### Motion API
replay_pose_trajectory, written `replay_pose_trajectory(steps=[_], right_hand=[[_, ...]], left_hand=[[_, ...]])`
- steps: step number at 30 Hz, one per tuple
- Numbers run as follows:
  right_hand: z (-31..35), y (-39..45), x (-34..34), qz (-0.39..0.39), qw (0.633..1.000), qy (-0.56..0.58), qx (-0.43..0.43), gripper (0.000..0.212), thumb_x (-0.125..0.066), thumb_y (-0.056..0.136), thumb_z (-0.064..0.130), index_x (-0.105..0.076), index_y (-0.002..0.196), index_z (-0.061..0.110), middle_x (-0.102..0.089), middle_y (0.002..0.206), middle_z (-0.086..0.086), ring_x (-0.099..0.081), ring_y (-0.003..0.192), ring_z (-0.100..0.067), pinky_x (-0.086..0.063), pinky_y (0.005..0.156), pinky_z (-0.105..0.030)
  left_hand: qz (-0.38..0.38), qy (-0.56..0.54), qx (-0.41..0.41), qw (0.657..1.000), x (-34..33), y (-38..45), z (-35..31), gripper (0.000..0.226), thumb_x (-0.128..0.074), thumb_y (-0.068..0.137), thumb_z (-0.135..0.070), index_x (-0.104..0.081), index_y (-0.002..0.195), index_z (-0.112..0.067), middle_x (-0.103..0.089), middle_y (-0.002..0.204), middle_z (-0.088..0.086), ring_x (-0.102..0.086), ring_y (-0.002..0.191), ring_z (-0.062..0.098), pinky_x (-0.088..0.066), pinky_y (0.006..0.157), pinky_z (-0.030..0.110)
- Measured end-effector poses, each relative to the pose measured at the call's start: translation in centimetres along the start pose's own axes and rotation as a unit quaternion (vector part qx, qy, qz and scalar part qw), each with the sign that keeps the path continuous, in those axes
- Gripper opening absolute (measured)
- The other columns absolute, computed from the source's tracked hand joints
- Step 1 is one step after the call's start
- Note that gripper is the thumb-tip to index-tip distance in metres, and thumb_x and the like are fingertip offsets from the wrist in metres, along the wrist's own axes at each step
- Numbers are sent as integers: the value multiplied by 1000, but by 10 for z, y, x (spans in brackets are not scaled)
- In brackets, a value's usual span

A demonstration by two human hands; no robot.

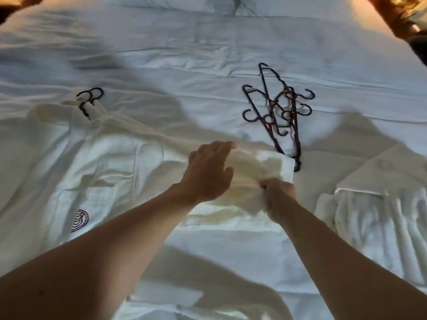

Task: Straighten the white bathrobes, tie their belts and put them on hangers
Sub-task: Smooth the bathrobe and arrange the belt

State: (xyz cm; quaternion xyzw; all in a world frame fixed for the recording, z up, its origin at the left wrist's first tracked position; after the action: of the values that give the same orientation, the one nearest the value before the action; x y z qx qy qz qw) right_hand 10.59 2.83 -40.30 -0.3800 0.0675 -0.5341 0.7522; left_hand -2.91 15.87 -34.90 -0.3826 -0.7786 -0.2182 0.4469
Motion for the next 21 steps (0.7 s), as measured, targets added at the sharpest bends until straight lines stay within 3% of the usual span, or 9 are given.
replay_pose_trajectory(steps=[1,4,6,8,10,14,17,19,21], right_hand=[[-3,11,4,4,999,-32,-8,19,-69,82,12,-66,98,3,-65,83,-11,-64,77,-30,-54,67,-37],[-6,25,10,41,977,-187,95,28,-70,88,31,-61,105,11,-65,92,-9,-65,86,-33,-50,67,-34],[-3,26,12,53,973,-163,153,25,-67,90,36,-62,106,17,-67,94,-3,-66,88,-29,-53,74,-35],[7,31,22,6,972,-91,216,19,-65,91,35,-62,103,20,-67,88,5,-66,86,-23,-51,77,-33],[13,38,32,-27,974,-78,209,17,-65,95,30,-57,106,20,-63,88,7,-60,83,-19,-44,75,-28],[-1,41,36,54,981,-133,128,45,-71,92,39,-56,123,10,-65,97,2,-61,83,-15,-48,78,-31],[-15,35,41,132,966,-155,157,79,-81,79,47,-37,140,24,-65,122,2,-65,103,-15,-53,90,-32],[-21,31,38,179,951,-187,169,99,-85,74,39,-20,149,37,-60,132,2,-61,118,-20,-54,95,-34],[-19,36,37,182,963,-123,159,106,-87,68,33,-18,147,48,-60,134,-2,-62,120,-24,-58,93,-42]], left_hand=[[31,27,27,999,-5,0,7,61,-56,91,-25,-37,148,-32,-40,154,-2,-36,139,27,-27,112,45],[142,101,104,979,-24,1,27,68,-51,94,-30,-21,155,-37,-18,164,-2,-18,148,28,-17,116,48],[167,131,117,970,-32,2,34,66,-45,98,-41,-14,156,-38,-12,166,-1,-14,150,30,-17,117,51],[160,113,119,973,-41,8,31,61,-37,100,-46,-15,157,-38,-12,166,-2,-14,151,27,-17,117,52],[150,90,123,977,-50,15,26,58,-32,101,-50,-17,156,-40,-13,167,-4,-14,151,25,-17,117,53],[158,99,130,974,-67,22,33,57,-32,99,-55,-20,153,-40,-11,166,-3,-14,151,28,-18,115,58],[128,131,117,976,-70,23,39,62,-38,98,-56,-17,154,-41,-7,168,-4,-11,153,27,-16,118,57],[108,154,100,977,-67,31,43,68,-42,97,-58,-11,156,-43,-2,168,-7,-8,153,26,-13,119,56],[119,163,85,976,-62,44,45,76,-47,95,-60,-6,157,-44,-1,168,-9,-4,154,25,-10,120,54]])
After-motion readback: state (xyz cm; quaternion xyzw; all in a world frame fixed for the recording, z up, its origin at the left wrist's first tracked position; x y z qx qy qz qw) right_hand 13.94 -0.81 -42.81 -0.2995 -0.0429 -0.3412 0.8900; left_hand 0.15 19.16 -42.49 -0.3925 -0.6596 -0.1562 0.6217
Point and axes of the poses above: each hand's wrist, its own y-axis towards the middle knuckle, its own x-axis out of the back of the hand, z = x × y, the point moved 2 cm from there along y, towards the middle knuckle
